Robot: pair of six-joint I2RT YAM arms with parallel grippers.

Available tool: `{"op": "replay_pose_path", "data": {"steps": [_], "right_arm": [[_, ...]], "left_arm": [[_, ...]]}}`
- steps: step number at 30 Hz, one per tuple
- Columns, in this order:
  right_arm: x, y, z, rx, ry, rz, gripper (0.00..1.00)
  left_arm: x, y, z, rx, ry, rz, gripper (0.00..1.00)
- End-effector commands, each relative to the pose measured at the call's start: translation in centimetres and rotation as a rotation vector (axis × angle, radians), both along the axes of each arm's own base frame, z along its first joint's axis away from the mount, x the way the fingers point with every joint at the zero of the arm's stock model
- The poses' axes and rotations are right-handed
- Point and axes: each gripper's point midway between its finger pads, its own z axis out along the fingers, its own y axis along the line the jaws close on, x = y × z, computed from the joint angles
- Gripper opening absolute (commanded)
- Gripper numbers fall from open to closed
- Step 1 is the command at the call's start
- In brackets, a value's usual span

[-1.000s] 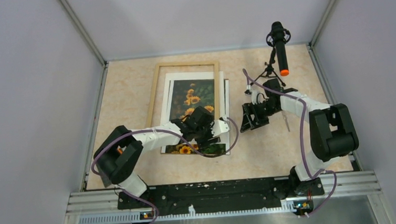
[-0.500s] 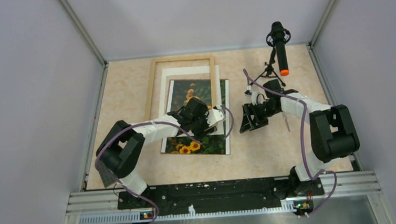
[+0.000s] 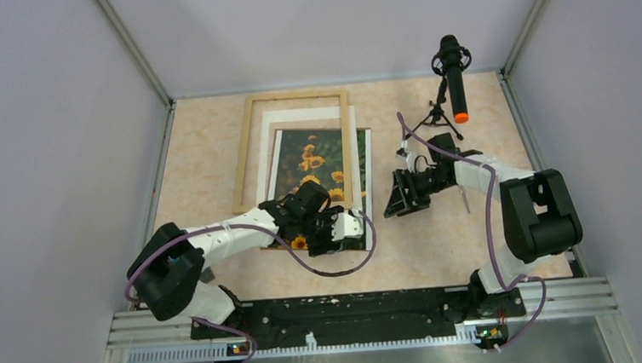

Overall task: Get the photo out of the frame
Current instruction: Remove the photo frame item from the photo frame.

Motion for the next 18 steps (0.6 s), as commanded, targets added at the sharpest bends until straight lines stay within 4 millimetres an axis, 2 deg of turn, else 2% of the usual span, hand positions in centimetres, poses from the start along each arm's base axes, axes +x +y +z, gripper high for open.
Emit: {"op": "replay_pose_path", "data": {"steps": [1,6,10,15,18], "right_arm": [[0.8,0.8,1.0,0.058,-0.016,0.010,0.67],[0.7,0.8,0.9,0.059,-0.009,0.016,0.67],[0.7,0.8,0.9,0.057,-0.008,0.017,0.67],[0.6,0.9,1.0,0.057,-0.007,0.022,0.67],[0.7,0.9,1.0,0.058,-0.009,0.023,0.67]], "left_arm": [[-1.3,0.4,-2.0,0.062,0.037,-0.065,0.68],[-0.5,0.0,-3.3,0.109,0.007,-0.059,0.72],[0.6,-0.4,-3.6,0.135,-0.039,-0.037,0.73],[1.7,-0.7,-1.9,0.112,-0.071,0.015,0.67],[1.7,-0.8,-0.8,0.091,-0.065,0.019,0.61]]}}
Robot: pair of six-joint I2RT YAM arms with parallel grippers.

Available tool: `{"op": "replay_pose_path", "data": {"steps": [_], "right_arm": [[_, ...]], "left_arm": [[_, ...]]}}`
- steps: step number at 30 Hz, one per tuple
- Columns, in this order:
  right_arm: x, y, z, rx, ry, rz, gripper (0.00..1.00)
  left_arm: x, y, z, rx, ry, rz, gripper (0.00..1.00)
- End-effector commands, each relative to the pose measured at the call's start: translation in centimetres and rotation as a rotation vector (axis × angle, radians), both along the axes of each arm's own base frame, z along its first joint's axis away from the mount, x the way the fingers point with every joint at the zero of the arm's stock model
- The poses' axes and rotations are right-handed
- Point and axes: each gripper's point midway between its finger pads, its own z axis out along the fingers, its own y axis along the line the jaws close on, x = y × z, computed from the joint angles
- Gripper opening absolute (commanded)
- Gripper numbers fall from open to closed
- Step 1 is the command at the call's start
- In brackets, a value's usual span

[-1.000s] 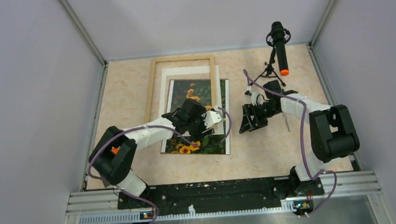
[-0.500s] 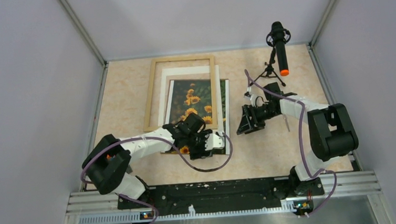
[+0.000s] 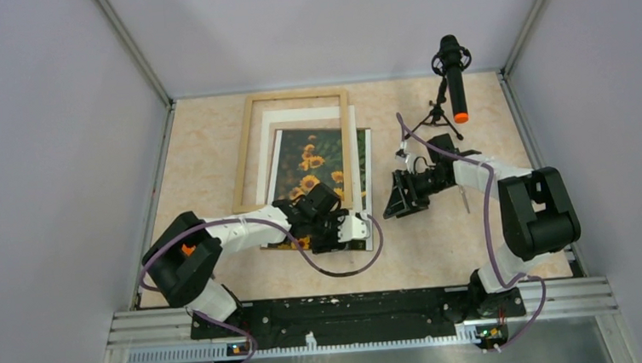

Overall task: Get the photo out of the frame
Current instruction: Remove the photo frame item from the photo frame.

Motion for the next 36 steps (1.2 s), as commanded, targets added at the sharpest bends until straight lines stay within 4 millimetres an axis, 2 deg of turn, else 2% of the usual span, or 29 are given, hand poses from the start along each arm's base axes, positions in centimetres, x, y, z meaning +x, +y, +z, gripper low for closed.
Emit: {"op": "replay_pose_path", "data": {"steps": [1,11,12,14,16,18,22,28,31,36], "right_arm": [[0.9,0.6,1.1,0.034,-0.036,0.015,0.67],[0.7,0.7,1.0,0.033,-0.032,0.023,0.67],[0.7,0.7,1.1,0.033,-0.034,0.025,0.66],[0.7,0.7,1.1,0.031,-0.032,0.026,0.66],[0.7,0.7,1.1,0.029,-0.036,0.029,0.66],[0.7,0.7,1.2,0.027,-0.036,0.029,0.66],[0.6,0.7,1.1,0.030,-0.036,0.029,0.66],[0.7,0.7,1.1,0.029,-0.041,0.030,0.66],[0.8,0.7,1.1,0.028,-0.042,0.028,0.67],[0.8,0.6,1.1,0.021,-0.043,0.025,0.66]], "left_arm": [[1.3,-0.8,2.7,-0.052,-0.042,0.031,0.59],[2.2,-1.2,4.0,-0.094,-0.063,0.048,0.36],[2.0,-1.1,3.9,-0.089,-0.058,0.033,0.37],[1.2,-0.3,3.6,-0.063,-0.037,-0.005,0.48],[0.8,1.2,3.6,-0.044,-0.005,-0.017,0.63],[0.9,3.2,3.9,-0.044,0.039,-0.023,0.70],[1.5,7.8,4.2,0.010,0.017,-0.076,0.73],[0.9,13.4,3.7,0.077,-0.050,-0.151,0.80],[0.9,15.5,3.1,0.100,-0.066,-0.161,0.84],[1.4,17.6,1.5,0.145,-0.076,-0.177,0.83]]}}
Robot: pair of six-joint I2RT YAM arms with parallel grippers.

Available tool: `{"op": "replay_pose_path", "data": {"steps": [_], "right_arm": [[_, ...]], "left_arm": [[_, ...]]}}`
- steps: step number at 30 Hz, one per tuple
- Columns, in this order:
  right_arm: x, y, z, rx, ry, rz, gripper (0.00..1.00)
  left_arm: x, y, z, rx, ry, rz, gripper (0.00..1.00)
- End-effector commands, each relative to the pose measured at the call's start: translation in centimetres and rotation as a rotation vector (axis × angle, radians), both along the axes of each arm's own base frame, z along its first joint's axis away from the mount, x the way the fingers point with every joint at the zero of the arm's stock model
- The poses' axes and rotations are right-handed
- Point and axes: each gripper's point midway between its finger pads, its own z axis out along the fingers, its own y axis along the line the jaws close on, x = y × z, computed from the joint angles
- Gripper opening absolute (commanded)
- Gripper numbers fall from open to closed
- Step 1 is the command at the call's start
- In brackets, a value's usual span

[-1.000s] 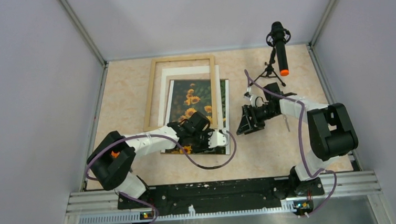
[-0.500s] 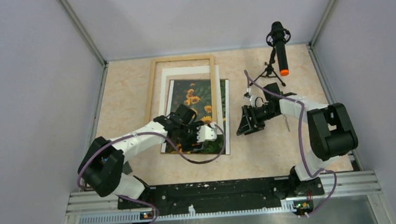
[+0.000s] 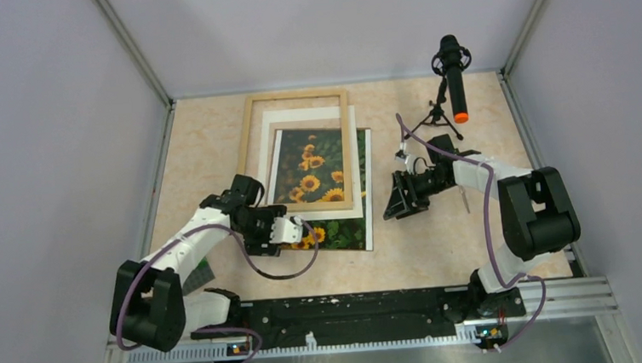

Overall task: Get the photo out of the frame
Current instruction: Remove the photo frame item from the photo frame.

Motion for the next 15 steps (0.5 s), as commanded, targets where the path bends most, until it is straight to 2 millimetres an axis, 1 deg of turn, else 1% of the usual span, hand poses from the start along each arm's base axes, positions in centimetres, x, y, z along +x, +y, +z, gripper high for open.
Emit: {"op": "replay_pose_path", "data": {"steps": [1,5,9,13,15], "right_arm": [[1.3,0.4,1.1,0.017,-0.060,0.014,0.66],[1.4,0.4,1.0,0.012,-0.060,0.011,0.66],[1.6,0.3,0.8,-0.001,-0.064,0.007,0.67],[1.7,0.3,0.8,-0.004,-0.061,0.002,0.67],[1.7,0.3,0.7,-0.004,-0.062,0.003,0.67]], "left_arm": [[-0.2,1.3,-1.0,0.024,-0.004,-0.102,0.83],[-0.1,1.6,-1.3,0.030,0.015,-0.145,0.82],[0.4,2.0,-2.1,0.057,-0.035,-0.178,0.83],[1.2,2.0,-2.6,0.062,-0.063,-0.146,0.81],[1.9,1.9,-2.5,0.056,-0.082,-0.122,0.79]]}}
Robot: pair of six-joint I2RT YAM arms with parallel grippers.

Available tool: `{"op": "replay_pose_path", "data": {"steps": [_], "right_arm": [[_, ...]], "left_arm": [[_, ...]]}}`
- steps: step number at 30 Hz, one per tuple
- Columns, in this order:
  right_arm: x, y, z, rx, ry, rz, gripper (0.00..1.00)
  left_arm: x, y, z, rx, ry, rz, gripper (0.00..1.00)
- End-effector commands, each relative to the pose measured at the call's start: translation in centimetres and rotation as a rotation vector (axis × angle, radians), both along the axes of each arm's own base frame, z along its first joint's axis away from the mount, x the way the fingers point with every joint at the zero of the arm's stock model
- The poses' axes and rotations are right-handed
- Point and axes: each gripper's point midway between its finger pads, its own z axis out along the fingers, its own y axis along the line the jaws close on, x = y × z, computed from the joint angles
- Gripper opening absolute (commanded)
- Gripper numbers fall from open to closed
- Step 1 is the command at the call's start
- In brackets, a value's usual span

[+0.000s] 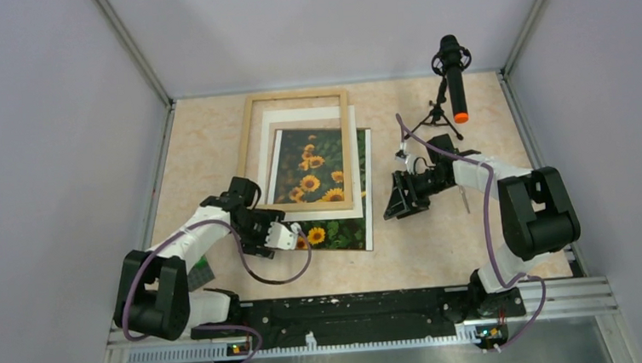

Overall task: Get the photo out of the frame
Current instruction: Remove the photo frame item from the photo frame.

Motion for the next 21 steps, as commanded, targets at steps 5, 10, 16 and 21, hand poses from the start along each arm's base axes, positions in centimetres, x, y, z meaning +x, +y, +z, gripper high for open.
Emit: {"op": "replay_pose_path", "data": {"steps": [5,10,16,21], "right_arm": [[1.6,0.5,0.9,0.011,-0.050,0.009,0.67],[1.6,0.5,0.9,0.013,-0.049,0.010,0.67],[1.5,0.5,0.9,0.017,-0.049,0.015,0.67],[1.6,0.5,0.9,0.016,-0.048,0.016,0.67]], "left_arm": [[1.8,-1.1,1.1,-0.057,-0.055,0.020,0.70],[1.6,-2.3,2.5,-0.121,-0.036,0.003,0.58],[1.6,-3.2,3.6,-0.168,-0.012,-0.003,0.44],[1.1,-3.0,2.7,-0.153,0.010,-0.018,0.40]]}}
